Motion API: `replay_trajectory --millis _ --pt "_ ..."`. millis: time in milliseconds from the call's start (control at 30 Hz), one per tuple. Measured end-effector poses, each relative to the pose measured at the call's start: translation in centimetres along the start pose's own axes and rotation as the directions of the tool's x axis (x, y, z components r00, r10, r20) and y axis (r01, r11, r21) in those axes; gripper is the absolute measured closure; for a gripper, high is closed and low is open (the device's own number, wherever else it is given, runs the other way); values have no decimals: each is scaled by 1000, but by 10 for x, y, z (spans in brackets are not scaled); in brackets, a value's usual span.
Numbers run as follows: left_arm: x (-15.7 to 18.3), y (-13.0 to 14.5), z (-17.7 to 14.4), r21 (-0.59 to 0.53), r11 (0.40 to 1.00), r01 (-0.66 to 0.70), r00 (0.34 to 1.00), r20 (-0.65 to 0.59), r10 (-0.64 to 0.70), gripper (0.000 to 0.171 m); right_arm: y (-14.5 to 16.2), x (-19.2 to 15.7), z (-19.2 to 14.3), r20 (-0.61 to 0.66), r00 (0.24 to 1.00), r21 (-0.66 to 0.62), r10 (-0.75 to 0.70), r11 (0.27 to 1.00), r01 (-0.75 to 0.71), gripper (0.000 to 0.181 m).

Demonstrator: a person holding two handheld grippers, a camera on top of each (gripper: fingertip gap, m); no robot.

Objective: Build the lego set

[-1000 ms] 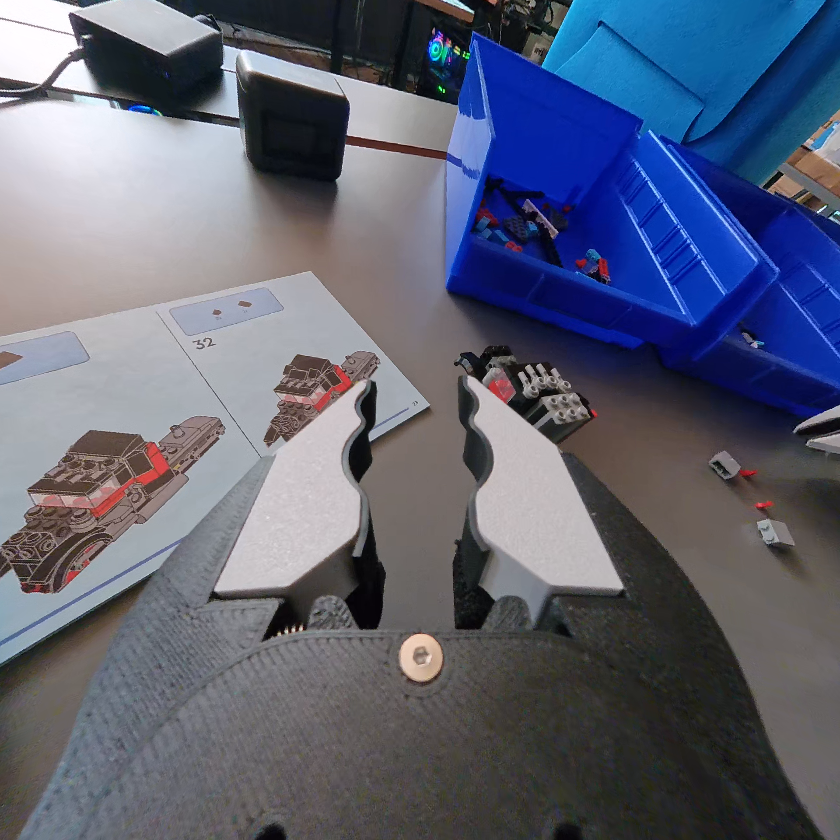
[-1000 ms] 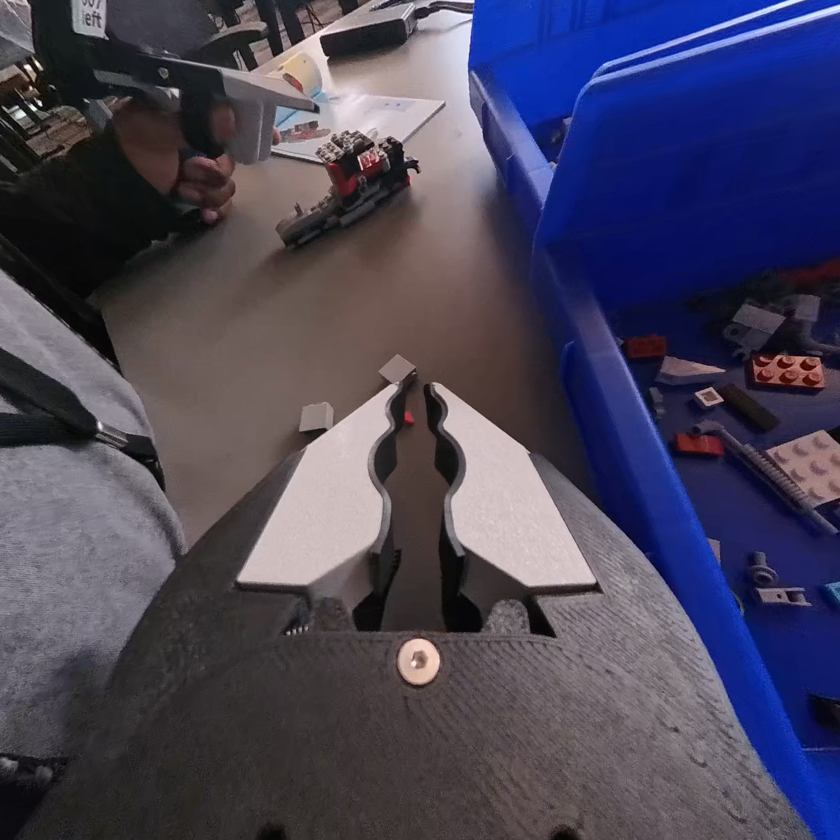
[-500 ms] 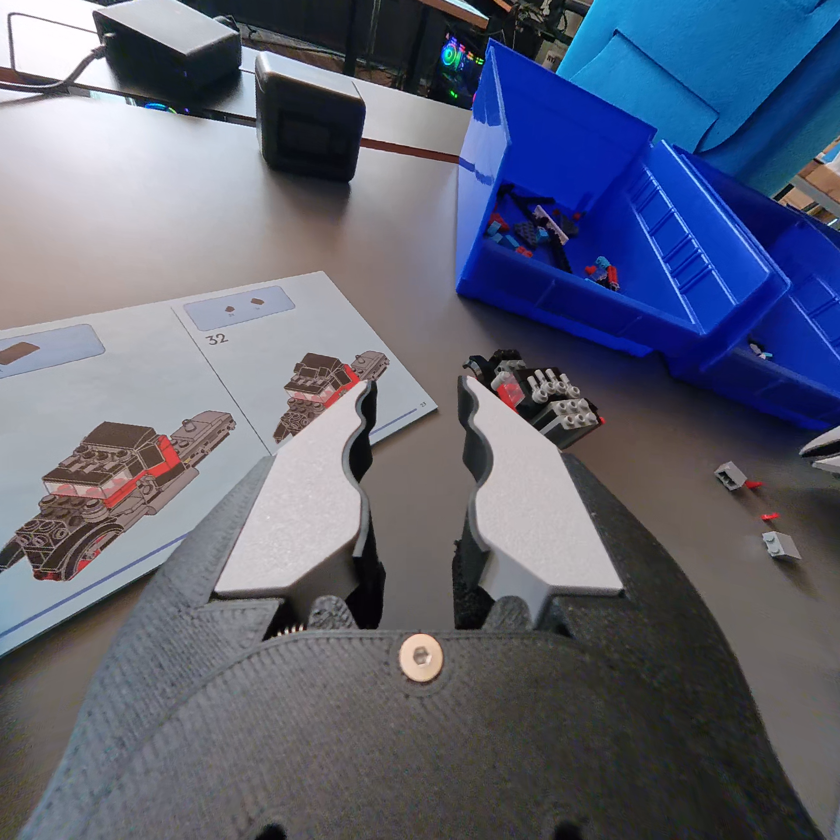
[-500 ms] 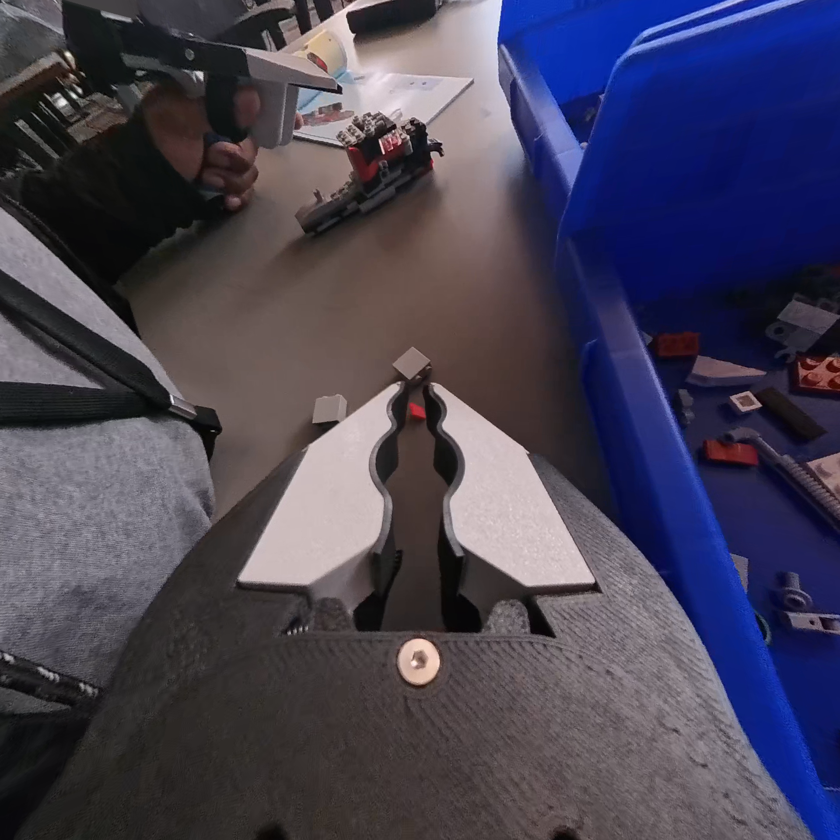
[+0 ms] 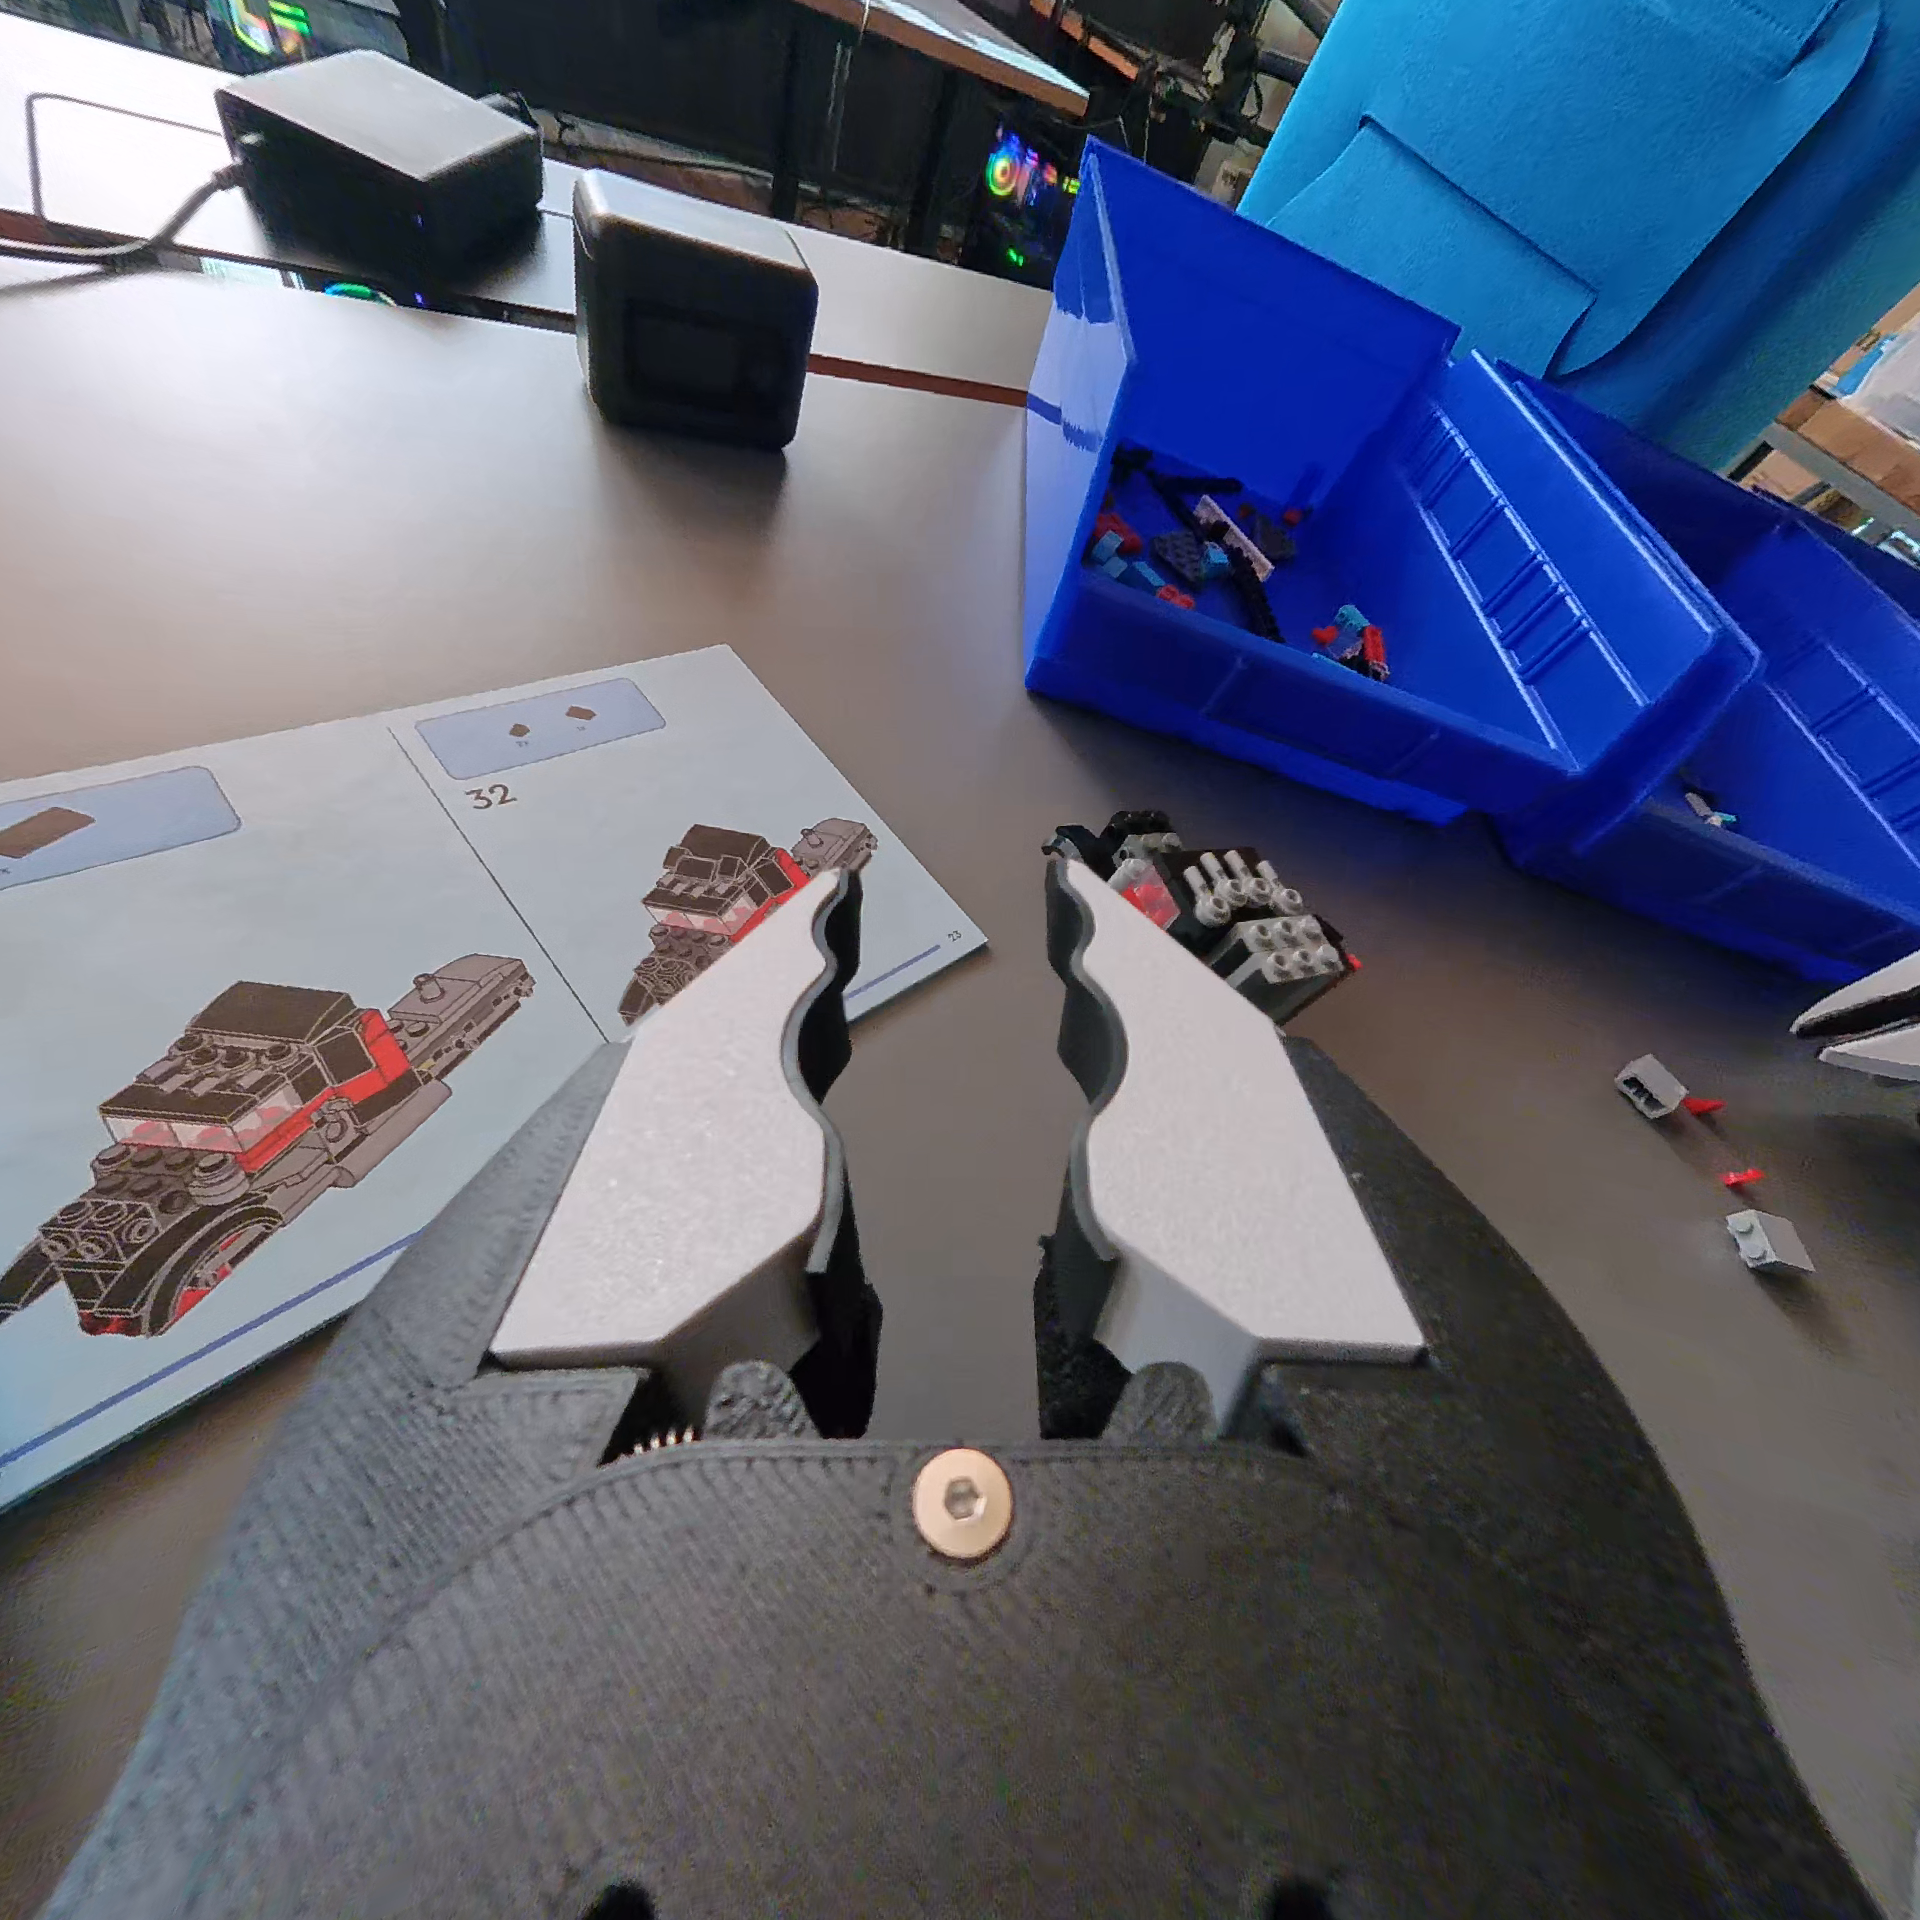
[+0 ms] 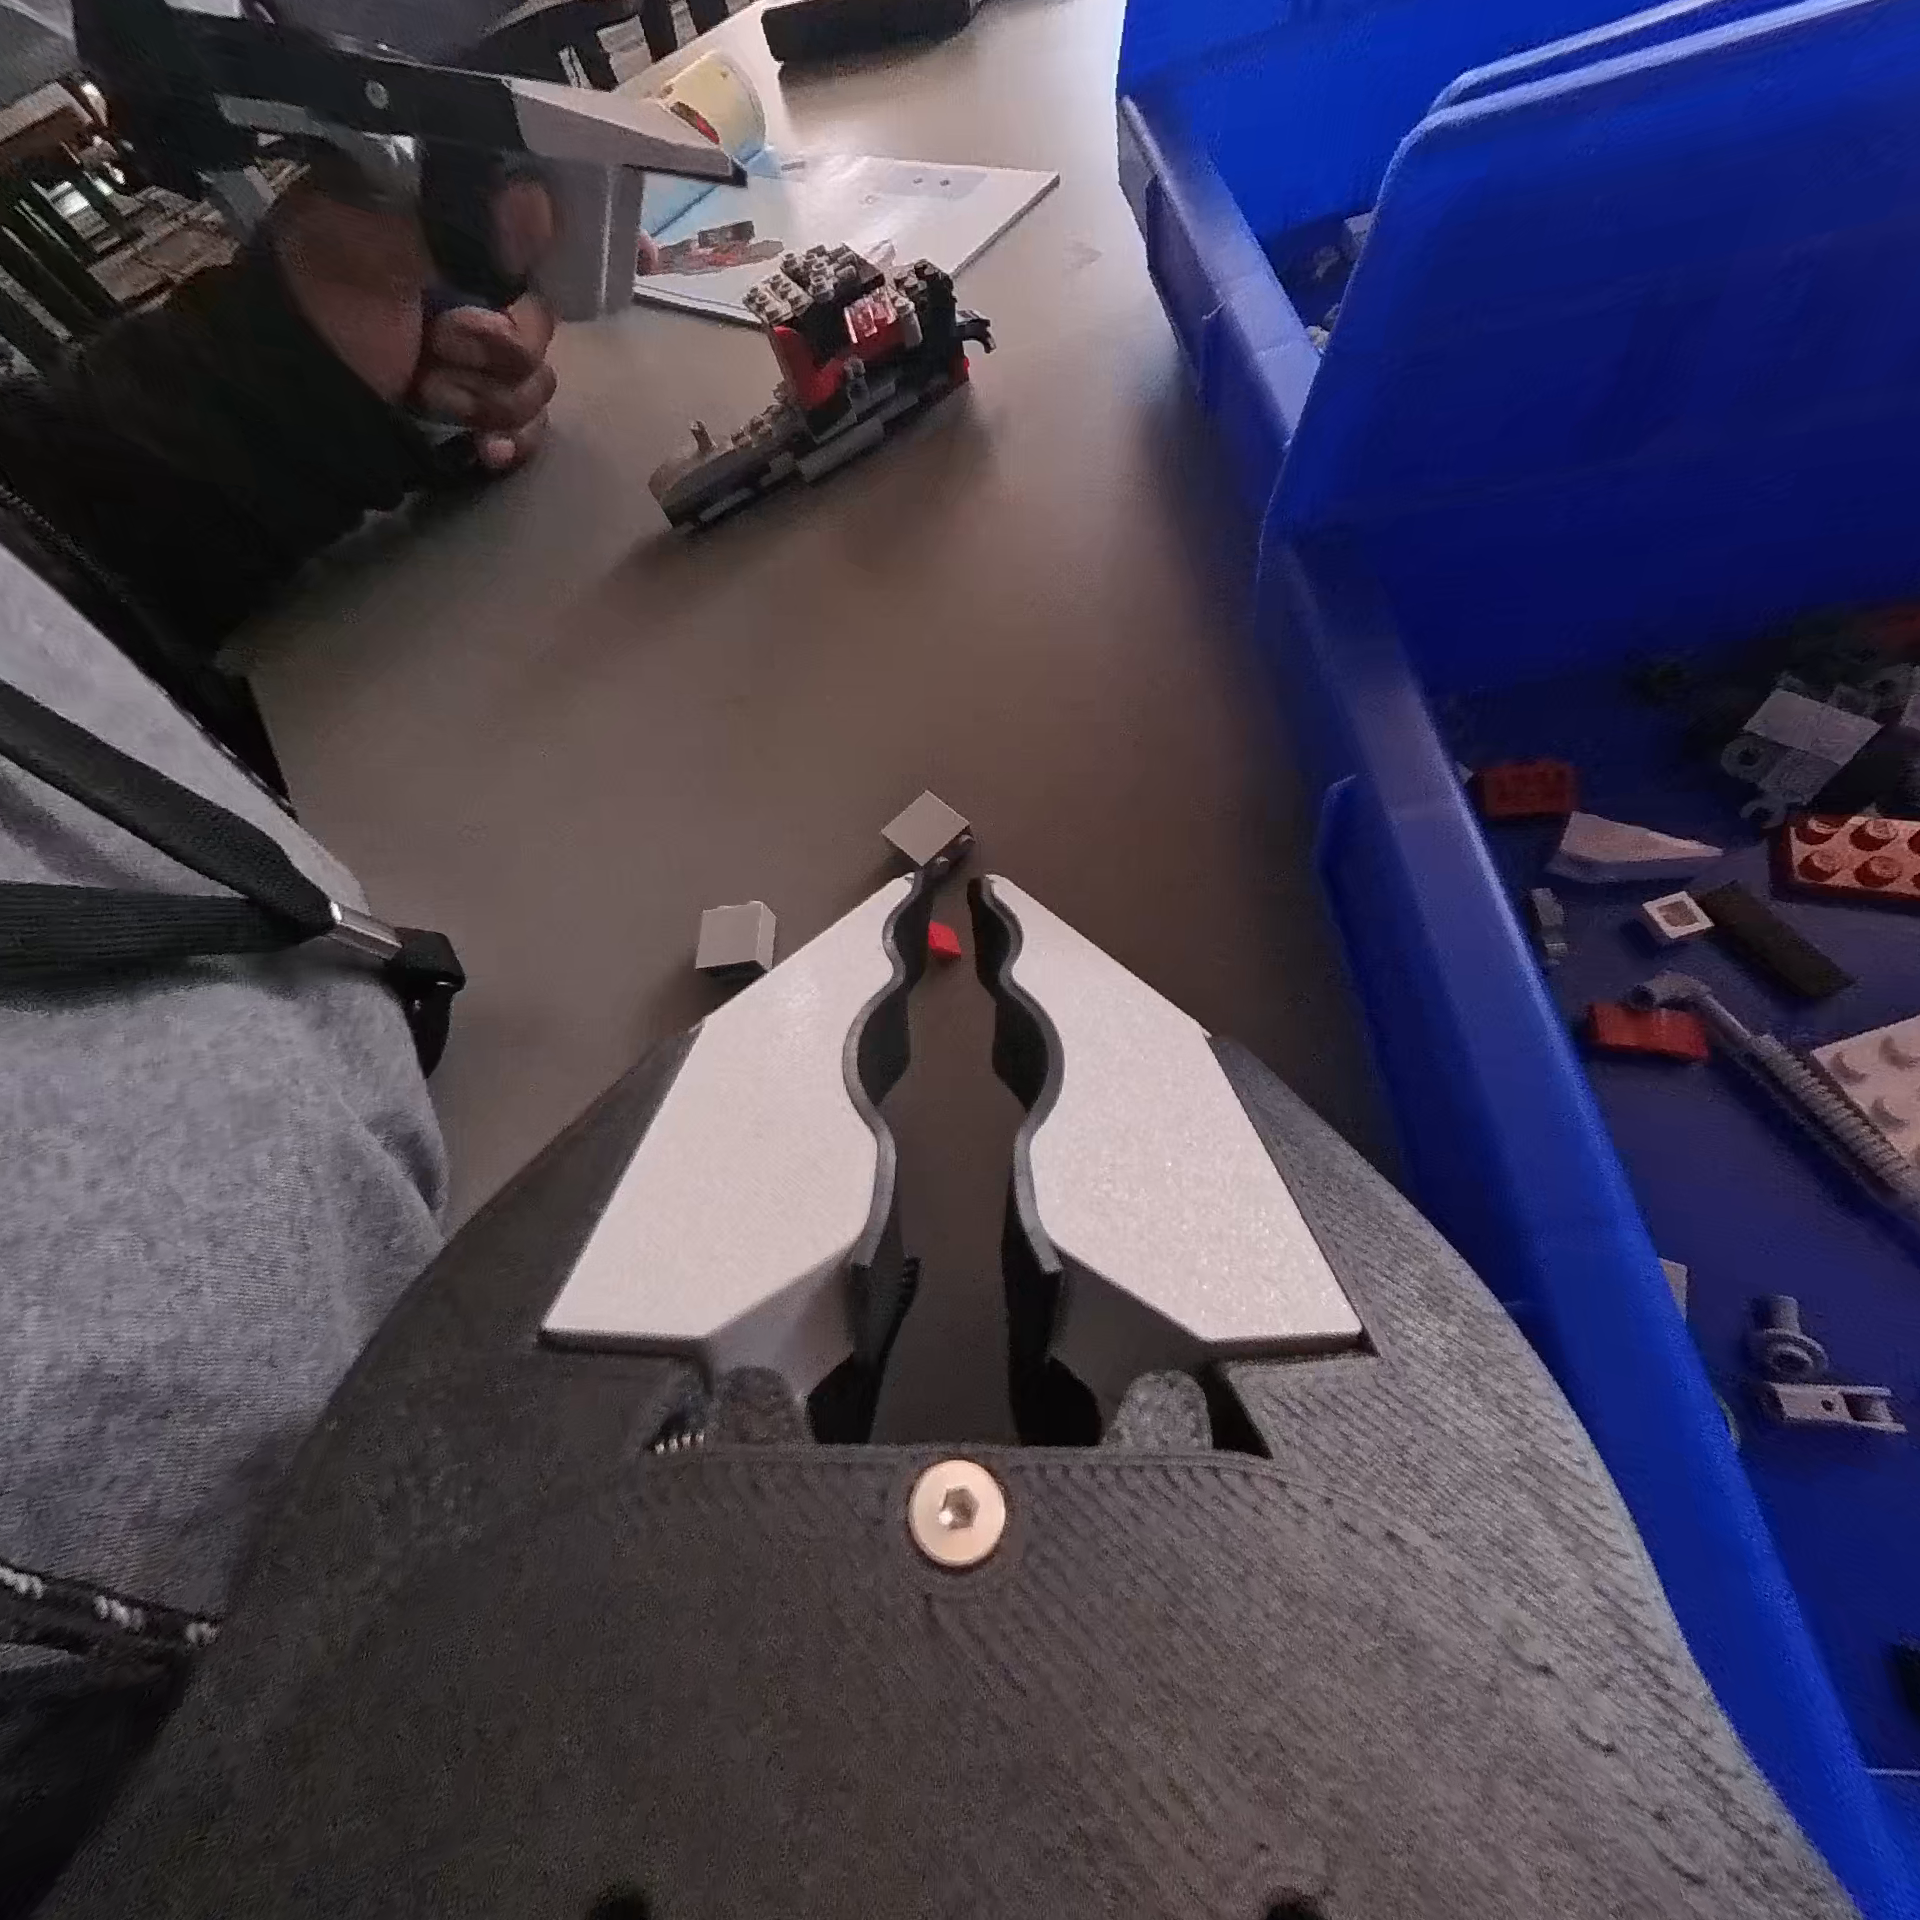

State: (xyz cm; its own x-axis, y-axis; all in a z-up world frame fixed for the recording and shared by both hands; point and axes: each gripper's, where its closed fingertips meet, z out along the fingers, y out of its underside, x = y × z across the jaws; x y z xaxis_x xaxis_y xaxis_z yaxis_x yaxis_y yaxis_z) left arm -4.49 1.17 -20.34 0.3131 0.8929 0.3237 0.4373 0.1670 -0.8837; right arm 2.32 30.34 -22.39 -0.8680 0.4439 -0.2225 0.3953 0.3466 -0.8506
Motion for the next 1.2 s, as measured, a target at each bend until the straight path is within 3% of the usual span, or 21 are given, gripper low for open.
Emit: replay_trajectory --millis 367,1200 --pt "11 17 -17 -39 999 -38 999 30 39 135 3 1 2 -3 1000 -25 13 1000 -13 173" --pt "12 15 -20 -20 1000 -7 1000 9 8 135 7 3 5 7 999 -52 39 998 -39 173"
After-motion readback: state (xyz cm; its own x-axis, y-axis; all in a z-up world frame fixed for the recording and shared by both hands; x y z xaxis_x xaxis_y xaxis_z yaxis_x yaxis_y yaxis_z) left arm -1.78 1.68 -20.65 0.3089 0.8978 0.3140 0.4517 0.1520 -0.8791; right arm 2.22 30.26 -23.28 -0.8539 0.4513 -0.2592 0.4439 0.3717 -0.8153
